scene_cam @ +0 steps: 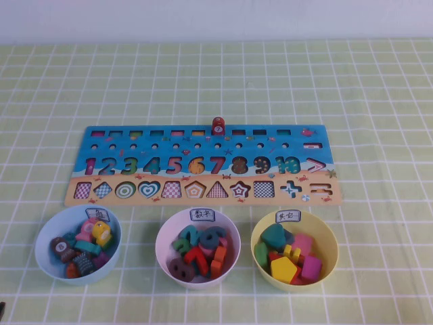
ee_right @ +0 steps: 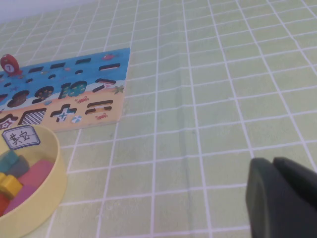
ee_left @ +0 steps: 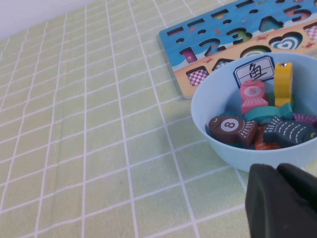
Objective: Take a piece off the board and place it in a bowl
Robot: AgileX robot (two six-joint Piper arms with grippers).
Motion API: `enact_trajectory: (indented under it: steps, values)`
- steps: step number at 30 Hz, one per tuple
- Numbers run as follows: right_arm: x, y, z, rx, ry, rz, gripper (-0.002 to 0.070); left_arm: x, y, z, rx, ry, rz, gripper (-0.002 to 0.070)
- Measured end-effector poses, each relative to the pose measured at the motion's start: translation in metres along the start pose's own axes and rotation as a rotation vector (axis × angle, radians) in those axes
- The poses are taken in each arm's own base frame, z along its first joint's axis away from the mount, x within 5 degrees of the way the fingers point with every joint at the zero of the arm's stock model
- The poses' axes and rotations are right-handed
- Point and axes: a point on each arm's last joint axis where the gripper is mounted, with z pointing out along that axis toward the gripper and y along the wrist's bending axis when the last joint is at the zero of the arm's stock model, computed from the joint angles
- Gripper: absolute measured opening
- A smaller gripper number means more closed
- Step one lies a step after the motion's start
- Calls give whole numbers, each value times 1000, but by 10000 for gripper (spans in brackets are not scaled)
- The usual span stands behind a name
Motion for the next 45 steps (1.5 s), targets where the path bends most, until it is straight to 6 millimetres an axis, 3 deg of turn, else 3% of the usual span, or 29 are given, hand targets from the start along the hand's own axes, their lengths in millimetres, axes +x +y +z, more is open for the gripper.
enact_trajectory:
  steps: [10,18,21,30,36,41,45]
  values:
    - [0,2,0,-27,2,72,-17,0,0,0,0,0,0,-5]
    - [-18,17,-3,-259,-106,824,-17,0,0,0,0,0,0,-5]
    - [-22,16,-4,-276,-141,932,-17,0,0,0,0,0,0,-5]
    - [-21,16,-4,-264,-153,808,-17,0,0,0,0,0,0,-5]
    - [-21,18,-4,-250,-163,517,-17,0,0,0,0,0,0,-5]
    - [-49,37,-18,-314,-130,187,-17,0,0,0,0,0,0,-5]
    - [-81,52,-17,-315,39,-66,-17,0,0,0,0,0,0,-5]
